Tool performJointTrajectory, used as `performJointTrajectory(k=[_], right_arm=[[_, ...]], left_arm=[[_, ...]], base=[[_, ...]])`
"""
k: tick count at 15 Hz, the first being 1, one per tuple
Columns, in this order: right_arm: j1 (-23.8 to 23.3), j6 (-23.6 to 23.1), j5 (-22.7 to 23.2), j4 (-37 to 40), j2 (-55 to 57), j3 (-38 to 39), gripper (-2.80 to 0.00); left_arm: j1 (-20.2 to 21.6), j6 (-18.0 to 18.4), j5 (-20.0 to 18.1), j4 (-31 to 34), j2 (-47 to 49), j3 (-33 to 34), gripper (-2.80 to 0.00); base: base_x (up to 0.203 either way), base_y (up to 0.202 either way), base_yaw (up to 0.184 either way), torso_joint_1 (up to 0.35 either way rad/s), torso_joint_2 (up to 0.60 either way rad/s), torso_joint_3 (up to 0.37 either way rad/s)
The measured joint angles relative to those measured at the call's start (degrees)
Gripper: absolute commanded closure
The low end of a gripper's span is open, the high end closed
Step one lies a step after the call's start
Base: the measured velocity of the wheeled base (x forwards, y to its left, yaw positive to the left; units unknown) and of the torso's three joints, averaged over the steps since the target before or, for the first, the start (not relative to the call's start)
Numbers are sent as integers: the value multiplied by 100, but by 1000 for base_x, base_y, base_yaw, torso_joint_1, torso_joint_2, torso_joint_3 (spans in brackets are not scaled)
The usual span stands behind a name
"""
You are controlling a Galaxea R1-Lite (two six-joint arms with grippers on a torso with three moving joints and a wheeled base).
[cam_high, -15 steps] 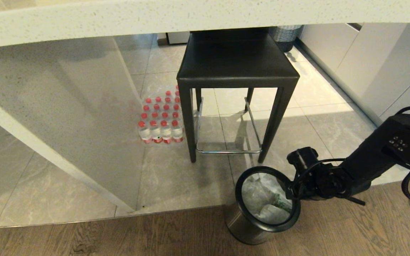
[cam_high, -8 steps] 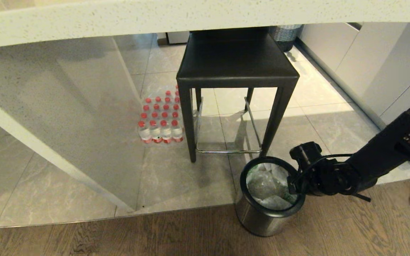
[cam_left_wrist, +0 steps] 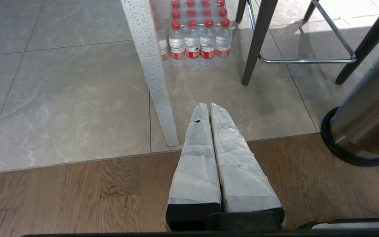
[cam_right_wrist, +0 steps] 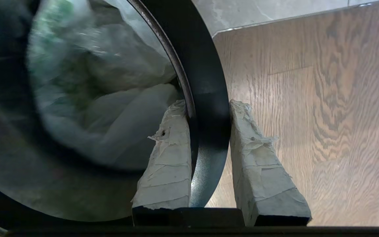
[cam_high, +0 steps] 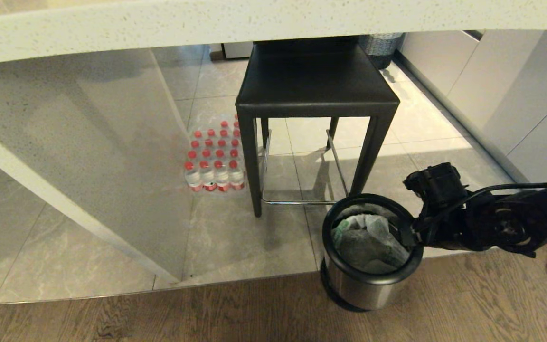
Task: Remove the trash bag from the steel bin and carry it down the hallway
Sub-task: Place the outer trash can on the ground
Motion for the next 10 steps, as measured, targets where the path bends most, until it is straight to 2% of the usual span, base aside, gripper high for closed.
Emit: performJointTrajectory(k=[3,10], right_arm=[[38,-31,29,362,-901,166,0],[-97,-29,22,1909,-3366,191,0]], left_arm=[[0,0,0,-2,0,0,0],[0,-1,0,-2,0,0,0]], base=[[0,0,0,0,0,0],[0,0,0,0,0,0]])
